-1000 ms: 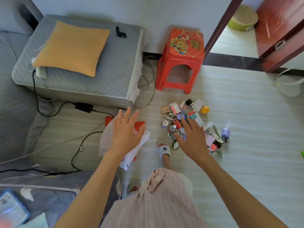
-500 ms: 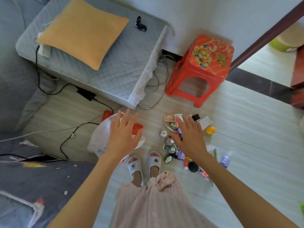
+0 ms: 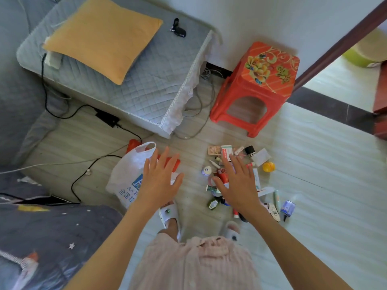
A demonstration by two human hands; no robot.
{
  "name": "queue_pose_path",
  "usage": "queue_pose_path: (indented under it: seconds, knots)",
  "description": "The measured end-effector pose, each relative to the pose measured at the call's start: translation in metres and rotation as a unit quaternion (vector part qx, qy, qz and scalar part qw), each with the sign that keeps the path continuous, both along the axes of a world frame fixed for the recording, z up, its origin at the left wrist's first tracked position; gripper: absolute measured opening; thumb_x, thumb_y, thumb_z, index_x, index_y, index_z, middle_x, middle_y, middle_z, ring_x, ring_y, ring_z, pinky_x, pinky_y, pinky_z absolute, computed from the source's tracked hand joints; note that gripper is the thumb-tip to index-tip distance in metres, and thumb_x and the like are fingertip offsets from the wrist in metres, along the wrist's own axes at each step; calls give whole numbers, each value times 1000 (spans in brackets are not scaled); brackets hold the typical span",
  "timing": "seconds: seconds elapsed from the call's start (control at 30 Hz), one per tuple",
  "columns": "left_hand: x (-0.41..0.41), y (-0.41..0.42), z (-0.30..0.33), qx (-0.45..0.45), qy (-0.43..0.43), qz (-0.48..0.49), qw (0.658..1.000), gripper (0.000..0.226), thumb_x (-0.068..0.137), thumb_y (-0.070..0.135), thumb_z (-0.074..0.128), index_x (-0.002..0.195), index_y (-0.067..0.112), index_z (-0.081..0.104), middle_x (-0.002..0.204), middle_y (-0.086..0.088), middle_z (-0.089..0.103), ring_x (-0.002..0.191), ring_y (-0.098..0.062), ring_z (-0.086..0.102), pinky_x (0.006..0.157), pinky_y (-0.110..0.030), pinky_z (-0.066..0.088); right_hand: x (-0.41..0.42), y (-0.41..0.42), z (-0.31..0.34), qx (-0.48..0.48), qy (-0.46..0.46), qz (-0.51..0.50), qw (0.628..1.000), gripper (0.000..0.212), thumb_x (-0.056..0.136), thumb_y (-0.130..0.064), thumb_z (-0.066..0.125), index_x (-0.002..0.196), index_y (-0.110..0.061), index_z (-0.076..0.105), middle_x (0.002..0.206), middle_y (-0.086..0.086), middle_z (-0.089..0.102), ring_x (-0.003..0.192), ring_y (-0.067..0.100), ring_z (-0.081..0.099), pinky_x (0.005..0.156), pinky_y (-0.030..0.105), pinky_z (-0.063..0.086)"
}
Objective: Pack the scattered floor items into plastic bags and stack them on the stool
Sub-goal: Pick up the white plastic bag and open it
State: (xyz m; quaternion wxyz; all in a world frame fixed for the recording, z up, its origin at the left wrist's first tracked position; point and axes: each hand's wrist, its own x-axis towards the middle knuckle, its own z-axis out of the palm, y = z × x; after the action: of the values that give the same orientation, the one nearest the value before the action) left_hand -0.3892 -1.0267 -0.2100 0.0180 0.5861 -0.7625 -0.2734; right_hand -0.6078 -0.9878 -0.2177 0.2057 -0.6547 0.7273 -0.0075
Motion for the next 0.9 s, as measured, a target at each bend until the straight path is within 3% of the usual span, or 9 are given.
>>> queue_pose_path:
  seconds: [0.13,0.27,0.37,0.43,0.5,0.57,0.73,0.8,0.9]
  knots:
    - [-57,1,-53,-26,-11,-39,999,70,80,53,24,136,14,42,149,-15,30,139,-40,19,108,-56,18,-46,11,-51,-7,-5,0,1000,80,77,-64,12,147,-26,21,156,4,19,145,22,11,116,47,6]
    - [-134,-9,-151,-58,-40,-136,988,64,81,49,31,130,14,50,140,-18,44,131,-44,34,102,-61,27,-104,19,-151,-29,14,-4,999,75,82,-60,16,146,-22,25,156,4,17,145,26,12,115,49,5]
    - [-176,-15,-238,-84,-73,-191,975,66,81,51,29,138,18,40,149,-14,31,139,-39,18,110,-58,18,-138,18,-247,-22,22,-1,1000,64,92,-48,39,148,-22,18,156,5,16,145,26,11,115,50,4]
    - [-193,-19,-298,-114,-85,-226,964,61,85,45,38,139,18,37,150,-13,28,140,-37,15,112,-55,14,-150,14,-311,-50,26,2,998,66,90,-44,49,146,-19,25,153,10,27,142,31,22,113,54,12]
    - [-203,-31,-348,-144,-102,-249,952,59,87,39,45,142,19,33,151,-13,24,141,-36,12,112,-54,10,-155,3,-370,-70,49,7,996,67,87,-47,48,144,-16,31,149,13,34,138,35,29,111,57,17]
    - [-206,-42,-387,-145,-154,-265,941,64,90,40,46,146,23,20,155,-9,9,143,-32,0,113,-49,1,-156,-4,-415,-70,52,8,996,69,88,-52,40,146,-18,25,152,11,28,142,32,21,113,54,10]
    - [-200,-57,-406,-215,-206,-281,912,66,92,41,43,147,24,12,156,-7,1,143,-30,-4,114,-48,-2,-149,-10,-453,-138,72,12,988,68,91,-46,45,148,-20,16,156,6,16,145,26,9,115,50,4]
    - [-191,-56,-395,-248,-219,-281,901,66,92,42,42,147,24,9,156,-6,0,143,-29,-5,115,-48,-3,-143,-5,-445,-177,75,5,981,67,91,-45,47,147,-19,20,154,8,21,144,26,14,114,53,8]
    - [-170,-43,-363,-263,-186,-243,915,66,92,42,41,147,25,8,156,-4,0,143,-26,-5,115,-47,1,-129,8,-414,-219,74,0,973,66,89,-42,53,145,-16,28,151,11,30,141,31,23,113,55,14]
